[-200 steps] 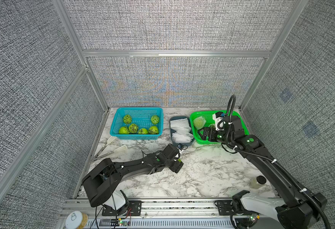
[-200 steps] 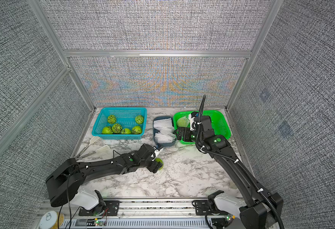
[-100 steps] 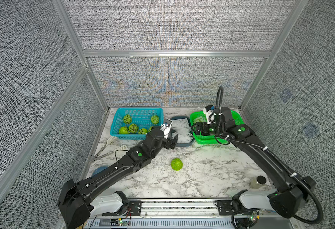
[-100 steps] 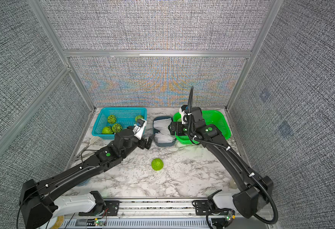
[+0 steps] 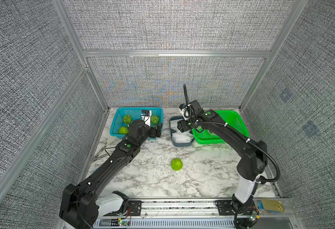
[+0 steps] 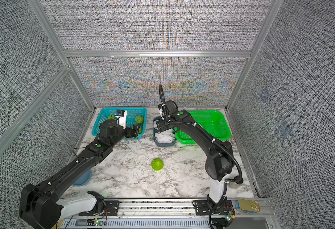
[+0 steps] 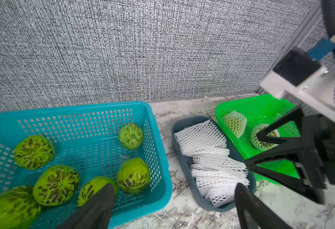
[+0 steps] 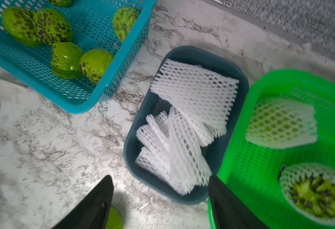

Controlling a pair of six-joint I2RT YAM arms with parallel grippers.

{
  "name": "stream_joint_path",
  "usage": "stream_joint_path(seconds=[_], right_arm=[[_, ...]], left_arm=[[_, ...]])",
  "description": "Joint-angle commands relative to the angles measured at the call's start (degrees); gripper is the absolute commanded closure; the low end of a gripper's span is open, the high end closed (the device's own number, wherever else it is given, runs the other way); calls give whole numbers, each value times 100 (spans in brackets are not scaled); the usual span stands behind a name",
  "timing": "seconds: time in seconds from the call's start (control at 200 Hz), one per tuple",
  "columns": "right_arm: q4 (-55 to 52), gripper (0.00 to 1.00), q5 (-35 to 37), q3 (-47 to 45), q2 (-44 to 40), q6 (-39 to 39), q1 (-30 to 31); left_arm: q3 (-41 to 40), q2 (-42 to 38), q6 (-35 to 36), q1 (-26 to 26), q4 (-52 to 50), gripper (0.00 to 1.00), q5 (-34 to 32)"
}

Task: Sleeve custard apples in foam nets
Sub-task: Pick up the foam net from the storage box.

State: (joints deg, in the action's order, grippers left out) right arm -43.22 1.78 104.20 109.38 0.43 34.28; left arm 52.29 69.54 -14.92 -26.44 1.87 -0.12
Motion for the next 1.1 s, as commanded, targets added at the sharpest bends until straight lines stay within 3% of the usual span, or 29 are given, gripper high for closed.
stream_joint_path(seconds=[0.0,0.215,0.565,0.805,1.095], right_arm=[[-253,24,396,393,466,-1426,76],[-143,30,889,928,1455,-2240,97],[760,34,1219,1043,2104,-2205,120],[903,46,1097,1249,2264,-2116,135],[987,71,1070,1216,2218,-2078,183]], left_arm=[[-18,86,-503,293,328,5,836],[-43,266,-728,695,300,1,1344],[-34,472,-742,871,230,1,1591],[-20,502,-641,878,160,1,1591],[-50,579,-630,873,162,1,1612]])
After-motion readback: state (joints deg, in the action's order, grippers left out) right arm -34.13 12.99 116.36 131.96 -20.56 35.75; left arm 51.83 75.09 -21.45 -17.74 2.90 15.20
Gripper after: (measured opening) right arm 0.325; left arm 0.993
